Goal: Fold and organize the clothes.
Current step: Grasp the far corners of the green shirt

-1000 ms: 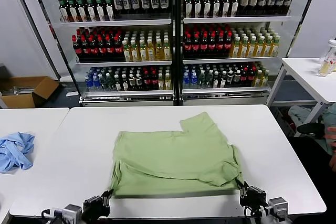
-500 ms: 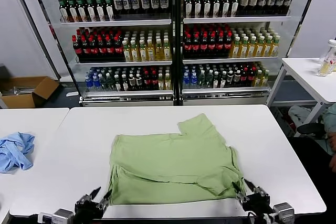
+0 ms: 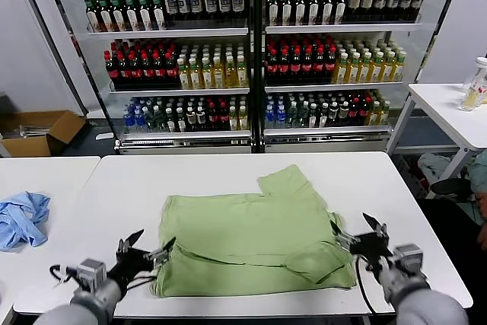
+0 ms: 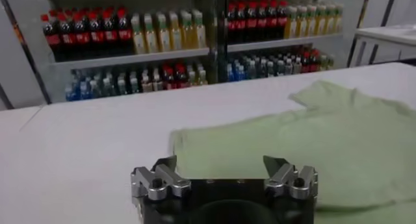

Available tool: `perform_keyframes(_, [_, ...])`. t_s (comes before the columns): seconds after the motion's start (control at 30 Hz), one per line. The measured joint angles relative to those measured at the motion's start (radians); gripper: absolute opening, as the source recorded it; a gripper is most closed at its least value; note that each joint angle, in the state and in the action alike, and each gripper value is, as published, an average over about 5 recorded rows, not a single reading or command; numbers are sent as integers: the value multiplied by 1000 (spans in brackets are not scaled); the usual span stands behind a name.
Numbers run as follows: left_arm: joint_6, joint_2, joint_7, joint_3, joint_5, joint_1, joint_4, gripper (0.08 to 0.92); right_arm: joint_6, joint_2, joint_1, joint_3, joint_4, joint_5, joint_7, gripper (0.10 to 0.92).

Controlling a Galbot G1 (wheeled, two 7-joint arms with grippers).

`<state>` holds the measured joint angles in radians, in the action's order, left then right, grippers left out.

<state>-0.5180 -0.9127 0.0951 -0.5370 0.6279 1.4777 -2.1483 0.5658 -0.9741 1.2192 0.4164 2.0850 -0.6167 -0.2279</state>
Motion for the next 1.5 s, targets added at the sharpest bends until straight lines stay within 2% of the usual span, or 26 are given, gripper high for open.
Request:
perform_keyframes(0.4, [12, 22, -60, 169, 43, -344, 307, 823, 7, -135, -447, -241, -405, -13, -20, 823])
perform_keyframes(0.73, [25, 11, -109, 280, 52, -542, 534, 823, 0, -241, -648, -310, -709, 37, 2, 823])
perform_keyframes(1.0, [27, -4, -141, 318, 51, -622, 647, 823, -24, -300, -719, -322, -875, 82, 21, 823])
perform_keyframes(1.5, [41, -13, -183, 341, 42, -661, 722, 823, -63, -370, -771, -329, -1041, 130, 43, 823])
